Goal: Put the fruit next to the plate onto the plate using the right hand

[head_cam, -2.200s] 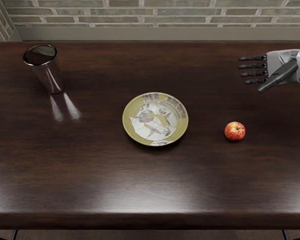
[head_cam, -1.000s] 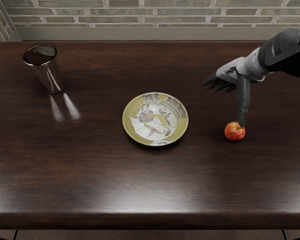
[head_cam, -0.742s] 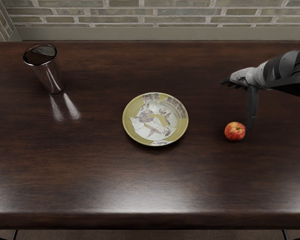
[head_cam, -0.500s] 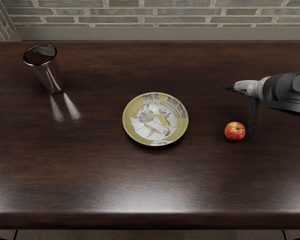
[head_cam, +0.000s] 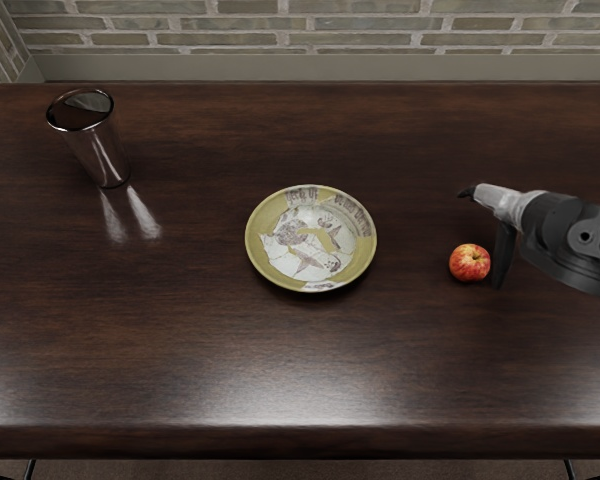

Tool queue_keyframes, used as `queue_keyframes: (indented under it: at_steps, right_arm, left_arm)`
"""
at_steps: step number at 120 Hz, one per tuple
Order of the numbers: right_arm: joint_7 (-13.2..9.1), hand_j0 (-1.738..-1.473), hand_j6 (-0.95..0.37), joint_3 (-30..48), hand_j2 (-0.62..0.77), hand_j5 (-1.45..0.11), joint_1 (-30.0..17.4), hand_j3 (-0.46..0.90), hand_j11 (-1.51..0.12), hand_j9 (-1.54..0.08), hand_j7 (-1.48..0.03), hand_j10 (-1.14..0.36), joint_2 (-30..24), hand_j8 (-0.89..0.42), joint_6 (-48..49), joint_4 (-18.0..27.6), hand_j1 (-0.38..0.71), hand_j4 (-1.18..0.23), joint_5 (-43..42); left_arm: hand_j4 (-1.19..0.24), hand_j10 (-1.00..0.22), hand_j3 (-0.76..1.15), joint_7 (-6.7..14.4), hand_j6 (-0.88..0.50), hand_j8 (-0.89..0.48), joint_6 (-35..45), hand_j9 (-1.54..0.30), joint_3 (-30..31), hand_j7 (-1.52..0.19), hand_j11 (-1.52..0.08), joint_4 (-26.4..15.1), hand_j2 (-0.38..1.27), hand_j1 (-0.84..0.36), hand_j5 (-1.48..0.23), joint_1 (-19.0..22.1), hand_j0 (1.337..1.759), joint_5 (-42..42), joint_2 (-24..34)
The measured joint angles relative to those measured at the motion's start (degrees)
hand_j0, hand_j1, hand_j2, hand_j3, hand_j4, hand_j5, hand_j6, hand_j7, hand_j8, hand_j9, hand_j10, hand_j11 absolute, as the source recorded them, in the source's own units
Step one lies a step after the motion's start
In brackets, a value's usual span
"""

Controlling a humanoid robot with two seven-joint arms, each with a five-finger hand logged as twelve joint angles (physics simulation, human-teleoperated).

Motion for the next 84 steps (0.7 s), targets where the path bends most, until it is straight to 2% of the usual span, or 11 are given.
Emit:
queue_keyframes:
  at_steps: [46,84]
  right_arm:
    - [0.0,-1.658,-0.16,-2.3,-0.03,-0.21,-3.5,0.00,-0.21,-0.21,-0.21,-0.16,1.1,-0.16,-10.0,1.1,-0.16,-0.16,-6.4]
    - [0.0,-1.658,-0.22,-2.6,-0.04,-0.28,-4.6,0.00,-0.28,-0.28,-0.28,-0.22,3.0,-0.22,-11.8,1.3,-0.09,-0.22,-7.8]
  left_arm:
    - [0.00,0.00,0.00,0.0,0.00,0.00,0.0,0.00,0.0,0.00,0.00,0.0,0.00,0.35,0.00,0.0,1.658,0.0,0.0]
    - [0.00,0.00,0.00,0.0,0.00,0.00,0.0,0.00,0.0,0.00,0.00,0.0,0.00,0.35,0.00,0.1,1.658,0.0,0.0]
